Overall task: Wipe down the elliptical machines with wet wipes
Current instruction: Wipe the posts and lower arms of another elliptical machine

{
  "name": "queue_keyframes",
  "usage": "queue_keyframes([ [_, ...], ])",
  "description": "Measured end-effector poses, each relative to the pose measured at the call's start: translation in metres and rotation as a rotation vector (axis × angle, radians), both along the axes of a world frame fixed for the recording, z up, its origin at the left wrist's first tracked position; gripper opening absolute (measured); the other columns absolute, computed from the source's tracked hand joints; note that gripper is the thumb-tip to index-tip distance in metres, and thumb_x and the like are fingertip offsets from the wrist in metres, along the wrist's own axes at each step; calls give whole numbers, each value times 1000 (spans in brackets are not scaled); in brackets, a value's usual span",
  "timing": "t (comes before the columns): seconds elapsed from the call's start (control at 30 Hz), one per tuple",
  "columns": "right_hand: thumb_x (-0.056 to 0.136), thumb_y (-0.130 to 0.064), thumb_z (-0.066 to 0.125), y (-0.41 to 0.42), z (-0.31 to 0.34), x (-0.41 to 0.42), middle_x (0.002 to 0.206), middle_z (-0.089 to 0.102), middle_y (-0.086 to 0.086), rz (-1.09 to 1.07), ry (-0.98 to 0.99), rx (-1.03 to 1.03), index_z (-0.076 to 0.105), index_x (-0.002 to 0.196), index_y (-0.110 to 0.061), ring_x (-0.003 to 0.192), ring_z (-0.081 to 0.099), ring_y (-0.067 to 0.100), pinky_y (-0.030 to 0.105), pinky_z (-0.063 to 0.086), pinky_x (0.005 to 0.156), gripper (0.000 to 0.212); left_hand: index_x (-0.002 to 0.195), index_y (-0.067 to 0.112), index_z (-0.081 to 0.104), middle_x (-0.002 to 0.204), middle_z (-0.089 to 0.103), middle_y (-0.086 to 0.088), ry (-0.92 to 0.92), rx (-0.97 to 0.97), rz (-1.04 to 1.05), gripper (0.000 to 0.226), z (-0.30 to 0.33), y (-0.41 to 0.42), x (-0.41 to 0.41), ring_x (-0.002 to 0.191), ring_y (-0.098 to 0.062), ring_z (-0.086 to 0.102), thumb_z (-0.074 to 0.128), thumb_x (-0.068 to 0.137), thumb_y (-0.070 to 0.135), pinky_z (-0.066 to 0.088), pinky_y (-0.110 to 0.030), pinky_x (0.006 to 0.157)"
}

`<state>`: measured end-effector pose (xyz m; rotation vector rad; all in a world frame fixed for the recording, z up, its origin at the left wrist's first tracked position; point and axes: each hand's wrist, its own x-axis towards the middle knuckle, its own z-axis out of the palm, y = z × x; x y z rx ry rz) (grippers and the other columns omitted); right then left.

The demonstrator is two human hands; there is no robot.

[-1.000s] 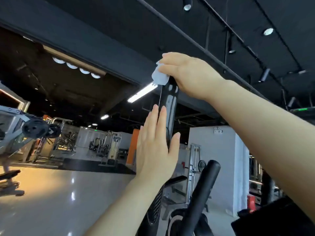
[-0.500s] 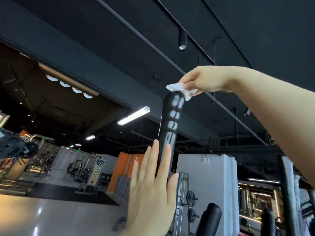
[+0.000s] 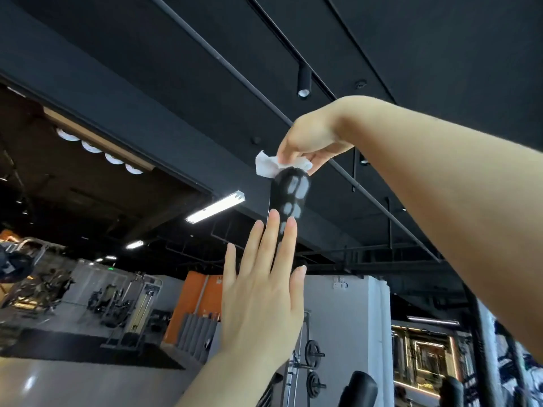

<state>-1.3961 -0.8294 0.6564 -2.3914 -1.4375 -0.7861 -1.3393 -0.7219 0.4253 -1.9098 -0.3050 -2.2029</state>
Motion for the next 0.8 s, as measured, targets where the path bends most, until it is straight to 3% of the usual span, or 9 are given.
queue_keyframes([
  [0.1,86,5,46,-14,3,0,104,70,12,6,-12,-35,68,88,1,96,72,25,34,56,93,23,153,19,30,158,31,-5,-2,-5,-2,57,1,-1,2,142,-25,37,30,100,38,25,-57,109],
  [0.17,88,7,45,-17,2,1,102,69,8,-18,-83,-75,72,93,-1,97,71,21,30,55,93,28,152,18,30,158,32,-5,-14,-5,2,57,0,0,2,142,-25,37,30,99,38,25,-56,109],
  [0.27,92,-2,47,-12,-4,11,105,72,4,-23,-301,-98,74,103,-19,103,67,19,26,51,95,34,152,17,30,158,32,-6,0,-1,7,58,-1,0,1,142,-26,38,31,98,38,26,-56,108],
  [0.4,92,-2,46,-13,-19,39,100,70,-13,297,-422,93,59,105,-25,91,64,15,41,53,80,29,153,19,31,159,31,-5,17,0,3,58,-2,1,0,142,-25,37,31,98,37,26,-56,109],
  [0.47,95,2,42,-17,-26,50,95,71,-15,369,-414,151,49,117,-27,71,57,-5,23,45,68,37,152,19,33,159,31,-5,16,2,7,57,-3,2,-1,143,-25,36,31,97,36,26,-58,109],
  [0.53,95,6,39,-21,-29,54,95,69,-22,394,-382,162,50,132,-31,73,53,-18,5,37,71,53,152,20,33,159,32,-4,21,0,11,57,-4,2,-1,143,-26,35,32,97,36,26,-58,109],
  [0.63,92,13,36,-26,-26,51,85,61,-35,323,-379,134,70,116,-27,72,50,-26,1,35,70,58,153,20,31,159,32,-4,23,3,17,58,-4,2,-2,143,-25,35,31,97,37,27,-58,110],
  [0.73,86,18,32,-20,-26,42,96,65,-24,275,-396,124,74,107,-24,65,51,-23,1,36,58,63,152,20,33,158,34,-5,20,7,19,58,-3,3,-3,142,-26,37,31,97,37,32,-59,108],
  [0.8,82,18,32,-9,-28,39,108,68,-17,264,-398,128,75,102,-25,82,58,-18,2,41,60,65,151,20,35,157,36,-5,26,6,20,56,-3,3,-5,142,-27,38,31,97,37,35,-61,107],
])
